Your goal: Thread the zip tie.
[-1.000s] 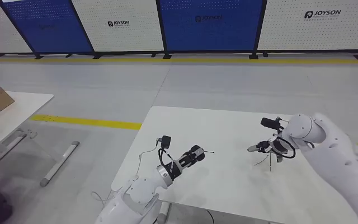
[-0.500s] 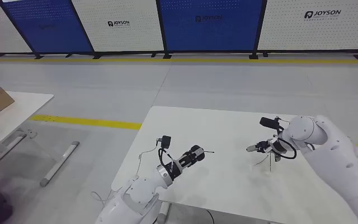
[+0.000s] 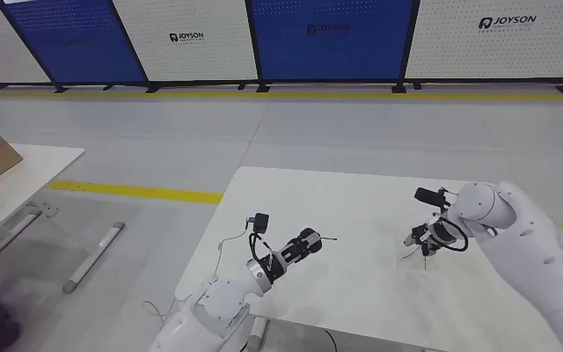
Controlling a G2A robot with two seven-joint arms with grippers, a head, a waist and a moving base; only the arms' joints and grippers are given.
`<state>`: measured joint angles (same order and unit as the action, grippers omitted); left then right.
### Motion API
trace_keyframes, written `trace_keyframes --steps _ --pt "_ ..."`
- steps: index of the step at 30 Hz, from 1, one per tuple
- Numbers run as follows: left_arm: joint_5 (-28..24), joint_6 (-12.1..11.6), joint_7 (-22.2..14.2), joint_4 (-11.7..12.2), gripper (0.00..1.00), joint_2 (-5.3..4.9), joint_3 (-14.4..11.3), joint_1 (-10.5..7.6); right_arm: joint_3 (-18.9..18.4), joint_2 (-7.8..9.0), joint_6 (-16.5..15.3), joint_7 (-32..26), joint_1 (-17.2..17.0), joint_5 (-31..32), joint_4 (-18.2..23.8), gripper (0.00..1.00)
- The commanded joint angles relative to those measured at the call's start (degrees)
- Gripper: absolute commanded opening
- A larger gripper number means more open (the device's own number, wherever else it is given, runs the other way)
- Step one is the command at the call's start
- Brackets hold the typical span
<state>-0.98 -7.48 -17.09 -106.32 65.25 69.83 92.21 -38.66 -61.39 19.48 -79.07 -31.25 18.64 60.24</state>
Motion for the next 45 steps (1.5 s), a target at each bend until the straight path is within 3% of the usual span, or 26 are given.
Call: trace_keyframes --steps 1,11,19,33,45 --pt "0.0 0.0 0.0 0.0 0.00 0.00 0.0 0.00 0.2 -0.45 0.0 -0.1 0.3 0.4 -1.0 0.31" --pt "0.0 0.0 0.0 0.0 0.00 0.00 0.0 0.00 1.4 -4.01 0.0 -0.6 1.9 3.3 -8.0 0.31" --pt "0.0 0.0 0.0 0.0 0.00 0.00 0.0 0.00 3.8 -8.67 0.0 -0.6 4.4 6.7 -15.5 0.22" --pt "0.0 0.0 0.0 0.0 0.00 0.00 0.0 0.00 5.1 -16.07 0.0 -0.6 7.1 9.5 -27.9 0.20" --pt "0.0 0.0 0.0 0.0 0.00 0.00 0.0 0.00 3.1 -18.25 0.0 -0.6 7.5 12.2 -31.6 0.27"
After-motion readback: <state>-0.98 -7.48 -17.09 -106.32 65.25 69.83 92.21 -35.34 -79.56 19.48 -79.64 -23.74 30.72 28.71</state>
